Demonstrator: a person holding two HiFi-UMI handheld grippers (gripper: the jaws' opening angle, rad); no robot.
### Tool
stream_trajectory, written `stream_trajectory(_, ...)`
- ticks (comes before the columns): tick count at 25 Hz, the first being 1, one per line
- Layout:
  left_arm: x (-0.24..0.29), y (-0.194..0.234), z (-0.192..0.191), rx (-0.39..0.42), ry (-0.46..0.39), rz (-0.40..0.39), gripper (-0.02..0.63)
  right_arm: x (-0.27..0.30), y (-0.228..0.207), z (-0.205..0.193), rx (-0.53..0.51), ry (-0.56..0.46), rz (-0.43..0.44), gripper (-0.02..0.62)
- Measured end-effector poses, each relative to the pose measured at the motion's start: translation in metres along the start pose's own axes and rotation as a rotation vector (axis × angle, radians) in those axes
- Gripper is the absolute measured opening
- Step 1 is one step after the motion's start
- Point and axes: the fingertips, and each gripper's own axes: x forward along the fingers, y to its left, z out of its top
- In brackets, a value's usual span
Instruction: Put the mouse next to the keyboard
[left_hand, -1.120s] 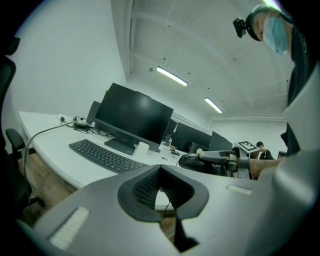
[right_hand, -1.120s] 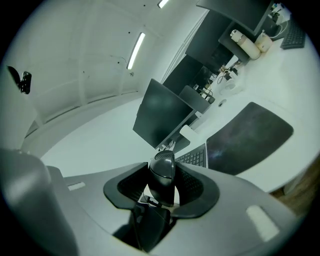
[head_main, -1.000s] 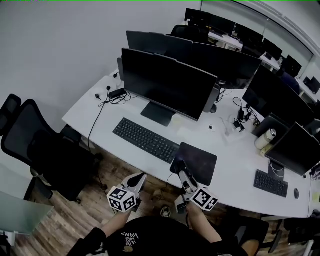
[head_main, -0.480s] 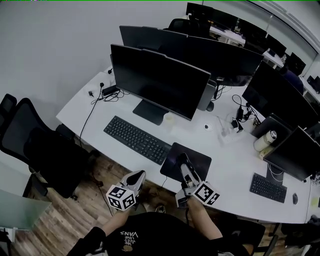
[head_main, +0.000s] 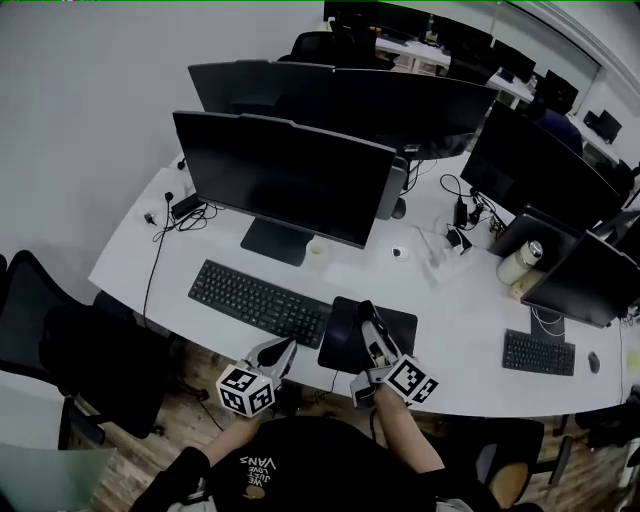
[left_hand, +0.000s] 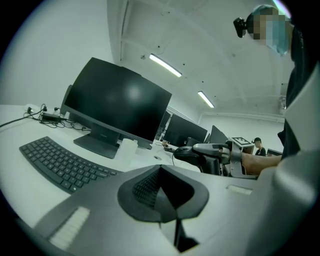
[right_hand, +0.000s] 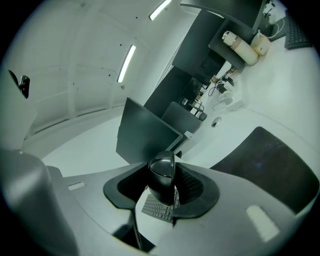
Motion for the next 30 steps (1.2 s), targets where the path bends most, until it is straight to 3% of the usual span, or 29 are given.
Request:
stream_trajectory(10,0.039,0.039,0.026,0.038,0.058,-0.122,0.002,0.032,-0.012,0.029,0.014,-0.157,-0.089,0.170)
stream_trajectory(21,0.057,0.060,0.030,0.040,0.103,-0.178,0.002,0.047,-0.043,0.053,0.048,-0.289,-0.175,0.170)
stream_trajectory(30,0.061,0.070,0.025,0.041,0.136,-0.187,0.002,0.060,-0.084,0.004,0.127,-0.226,-0.265,0.170)
